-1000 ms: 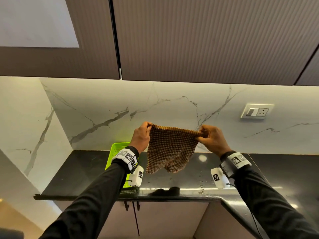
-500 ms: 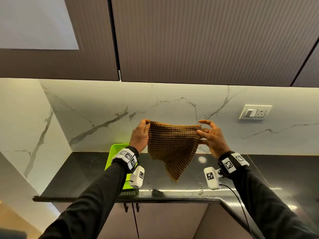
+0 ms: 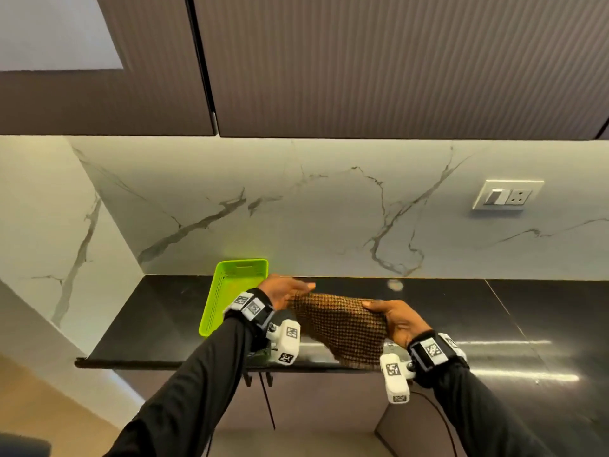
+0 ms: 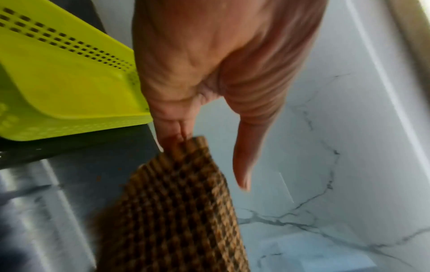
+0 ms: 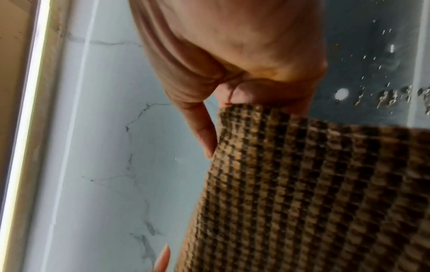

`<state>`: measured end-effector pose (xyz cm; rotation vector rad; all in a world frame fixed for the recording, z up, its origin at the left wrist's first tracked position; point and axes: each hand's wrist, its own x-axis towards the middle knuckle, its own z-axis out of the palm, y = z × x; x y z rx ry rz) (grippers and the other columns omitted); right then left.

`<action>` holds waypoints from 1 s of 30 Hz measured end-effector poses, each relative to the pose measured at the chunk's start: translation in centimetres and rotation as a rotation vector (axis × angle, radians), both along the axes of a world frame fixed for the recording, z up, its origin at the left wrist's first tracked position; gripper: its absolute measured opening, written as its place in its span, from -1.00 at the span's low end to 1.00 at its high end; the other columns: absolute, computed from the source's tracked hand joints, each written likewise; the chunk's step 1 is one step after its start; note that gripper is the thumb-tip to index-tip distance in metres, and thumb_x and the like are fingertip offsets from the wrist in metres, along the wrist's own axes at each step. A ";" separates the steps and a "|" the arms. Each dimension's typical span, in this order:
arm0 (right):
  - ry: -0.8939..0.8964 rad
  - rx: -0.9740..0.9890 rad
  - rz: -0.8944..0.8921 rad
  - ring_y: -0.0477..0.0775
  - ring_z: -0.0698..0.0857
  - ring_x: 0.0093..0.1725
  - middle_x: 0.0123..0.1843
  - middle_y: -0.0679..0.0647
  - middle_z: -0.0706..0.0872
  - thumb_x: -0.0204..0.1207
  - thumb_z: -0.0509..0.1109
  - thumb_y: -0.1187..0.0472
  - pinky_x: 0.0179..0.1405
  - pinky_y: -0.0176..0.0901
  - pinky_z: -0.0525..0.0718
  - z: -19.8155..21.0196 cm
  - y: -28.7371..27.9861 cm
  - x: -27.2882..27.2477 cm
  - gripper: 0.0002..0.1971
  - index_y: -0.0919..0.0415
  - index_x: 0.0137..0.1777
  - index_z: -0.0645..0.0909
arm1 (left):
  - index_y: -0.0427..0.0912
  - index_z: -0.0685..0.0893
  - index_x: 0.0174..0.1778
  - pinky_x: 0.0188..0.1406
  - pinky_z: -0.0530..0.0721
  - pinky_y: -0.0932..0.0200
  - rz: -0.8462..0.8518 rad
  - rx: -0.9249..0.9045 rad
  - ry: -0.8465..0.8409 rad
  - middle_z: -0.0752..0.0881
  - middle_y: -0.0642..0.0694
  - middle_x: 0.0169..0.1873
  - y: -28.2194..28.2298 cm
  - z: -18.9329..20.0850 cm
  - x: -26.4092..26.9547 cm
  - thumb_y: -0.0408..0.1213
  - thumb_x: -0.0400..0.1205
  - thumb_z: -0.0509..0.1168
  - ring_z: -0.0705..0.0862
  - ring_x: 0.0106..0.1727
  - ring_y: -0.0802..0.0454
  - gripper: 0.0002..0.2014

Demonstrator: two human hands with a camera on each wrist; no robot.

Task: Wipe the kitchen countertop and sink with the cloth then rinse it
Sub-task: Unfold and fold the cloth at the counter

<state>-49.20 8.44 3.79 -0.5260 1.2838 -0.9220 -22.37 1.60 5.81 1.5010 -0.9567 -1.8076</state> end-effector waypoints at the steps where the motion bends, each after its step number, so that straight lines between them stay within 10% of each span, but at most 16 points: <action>1: 0.032 0.016 0.004 0.28 0.83 -0.07 0.08 0.37 0.81 0.45 0.45 0.41 -0.02 0.03 0.80 -0.3 0.1 -0.2 -0.60 0.57 0.28 0.69 | -0.36 0.66 -0.04 -0.21 0.79 0.04 -0.037 0.038 -0.002 0.75 -0.30 -0.12 0.4 -0.7 0.5 -0.61 0.28 0.65 0.78 -0.13 -0.15 -0.59; 4: -0.006 0.016 -0.010 0.38 0.81 0.07 0.16 0.43 0.77 0.37 0.47 0.41 0.12 0.15 0.78 -0.4 0.4 -0.8 -0.62 0.53 0.20 0.71 | -0.29 0.57 0.39 0.36 0.69 -0.03 -0.107 0.064 -0.107 0.73 -0.32 0.21 0.7 -2.8 1.3 -0.67 0.12 0.72 0.71 0.31 -0.22 -0.12; 10: 0.056 -0.021 -0.075 0.34 0.80 0.03 0.04 0.36 0.81 0.49 0.46 0.49 0.15 0.17 0.74 0.7 -0.2 -2.1 -0.79 0.49 0.11 0.74 | -0.24 0.66 0.38 -0.14 0.80 0.07 -0.251 0.054 -0.224 0.76 -0.23 0.25 1.1 -1.4 0.7 -0.57 0.47 0.57 0.75 0.18 -0.11 -0.45; 17: 0.187 0.015 -0.106 0.30 0.79 0.02 -0.01 0.33 0.82 0.45 0.47 0.56 0.13 0.15 0.76 1.0 -0.5 -2.2 -0.86 0.50 0.00 0.70 | -0.07 0.77 0.27 0.13 0.58 -0.07 -0.233 -0.033 -0.218 0.84 -0.04 -0.06 0.8 -1.0 1.0 -0.35 0.52 0.60 0.73 0.01 -0.01 -0.60; 20: 0.277 -0.025 -0.050 0.32 0.73 0.18 0.13 0.27 0.74 0.25 0.57 0.68 0.32 0.29 0.69 1.2 -1.0 -2.4 -0.50 0.31 0.13 0.61 | -0.17 0.81 0.21 0.15 0.59 -0.03 -0.224 -0.131 -0.241 0.85 -0.10 -0.02 0.9 -0.3 1.0 -0.45 0.44 0.63 0.76 0.05 -0.03 -0.59; 25: 0.623 -0.145 0.289 0.14 0.75 0.10 0.04 0.18 0.81 0.17 0.69 0.59 -0.04 -0.01 0.70 2.8 -1.3 -2.5 -0.50 0.24 0.09 0.76 | -0.22 0.87 0.05 0.01 0.86 0.00 -0.392 -0.341 -0.489 0.85 -0.17 -0.18 0.3 0.1 0.5 -0.59 0.29 0.69 0.80 -0.15 -0.02 -0.57; 30: 0.928 -0.362 0.346 0.02 0.81 -0.20 -0.25 0.13 0.86 0.29 0.67 0.50 -0.25 -0.24 0.75 2.8 -1.7 -1.8 -0.84 0.27 -0.23 0.84 | -0.14 0.93 -0.03 -0.36 0.65 0.34 -0.525 -0.529 -0.811 0.84 0.03 -0.35 -0.3 1.1 0.3 -0.32 0.24 0.77 0.70 -0.37 0.18 -0.62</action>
